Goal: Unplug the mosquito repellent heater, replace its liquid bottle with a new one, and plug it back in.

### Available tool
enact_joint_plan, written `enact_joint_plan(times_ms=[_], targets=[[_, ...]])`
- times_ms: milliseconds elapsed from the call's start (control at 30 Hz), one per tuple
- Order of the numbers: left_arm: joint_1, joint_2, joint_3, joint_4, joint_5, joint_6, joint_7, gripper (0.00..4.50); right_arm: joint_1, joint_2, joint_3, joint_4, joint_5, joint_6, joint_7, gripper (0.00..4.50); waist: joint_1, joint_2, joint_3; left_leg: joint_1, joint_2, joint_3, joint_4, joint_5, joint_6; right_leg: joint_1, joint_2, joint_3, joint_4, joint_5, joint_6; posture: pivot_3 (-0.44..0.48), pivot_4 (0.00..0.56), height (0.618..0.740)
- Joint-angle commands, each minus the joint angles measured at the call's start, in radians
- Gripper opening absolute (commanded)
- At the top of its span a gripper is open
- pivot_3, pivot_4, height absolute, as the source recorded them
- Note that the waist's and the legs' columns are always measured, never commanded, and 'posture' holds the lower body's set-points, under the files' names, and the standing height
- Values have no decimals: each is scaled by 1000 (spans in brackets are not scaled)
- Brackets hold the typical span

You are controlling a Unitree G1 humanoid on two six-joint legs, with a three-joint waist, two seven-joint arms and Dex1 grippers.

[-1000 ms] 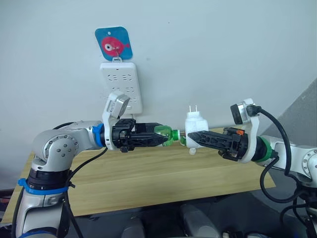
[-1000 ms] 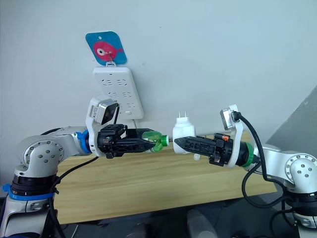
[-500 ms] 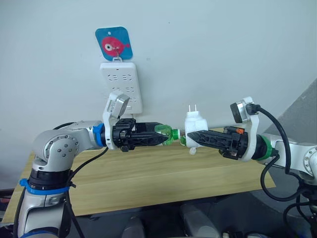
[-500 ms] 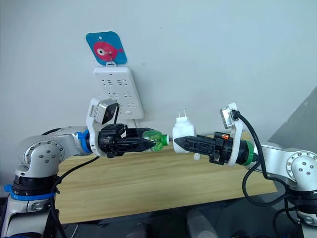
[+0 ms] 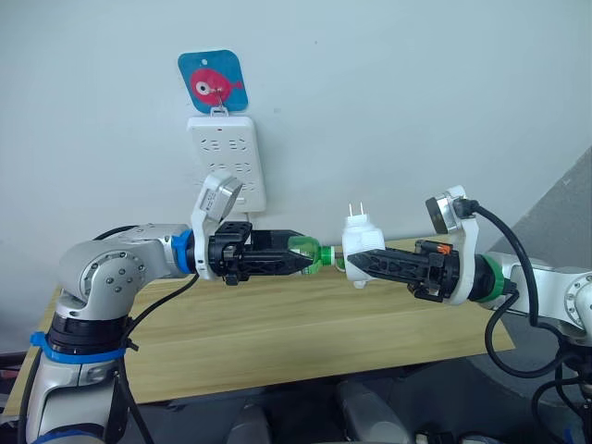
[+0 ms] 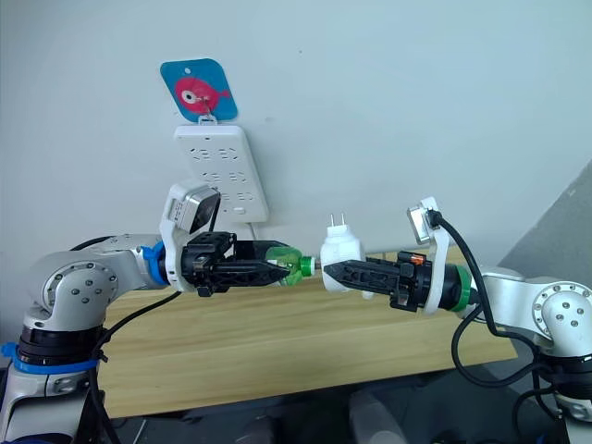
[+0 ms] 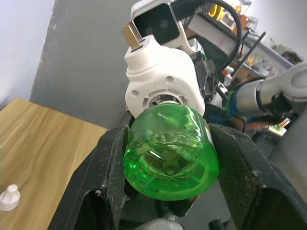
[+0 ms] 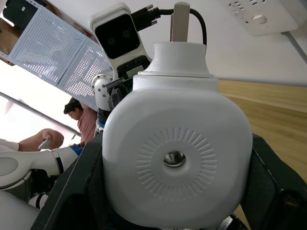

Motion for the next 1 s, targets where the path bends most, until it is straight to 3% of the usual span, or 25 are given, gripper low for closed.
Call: enact_joint_plan(times_ms=[33, 300, 1000], targets=[[12, -16, -48, -28, 69, -75, -4, 2321, -18, 14, 1, -63, 27, -8, 24, 2999, 0, 0, 0, 0, 0, 0, 0, 0, 0, 0, 0, 0, 0, 0, 0, -195, 82, 729], [23, -35, -51, -10, 99, -112, -4, 2321, -15, 20, -4, -66, 27, -18, 24, 2999, 0, 0, 0, 0, 0, 0, 0, 0, 0, 0, 0, 0, 0, 0, 0, -195, 84, 729], [-11, -79, 49, -14, -116, 49, 72, 2320, 12, 3, 6, -53, 27, -10, 5, 2999, 0, 0, 0, 0, 0, 0, 0, 0, 0, 0, 0, 0, 0, 0, 0, -192, 86, 729]])
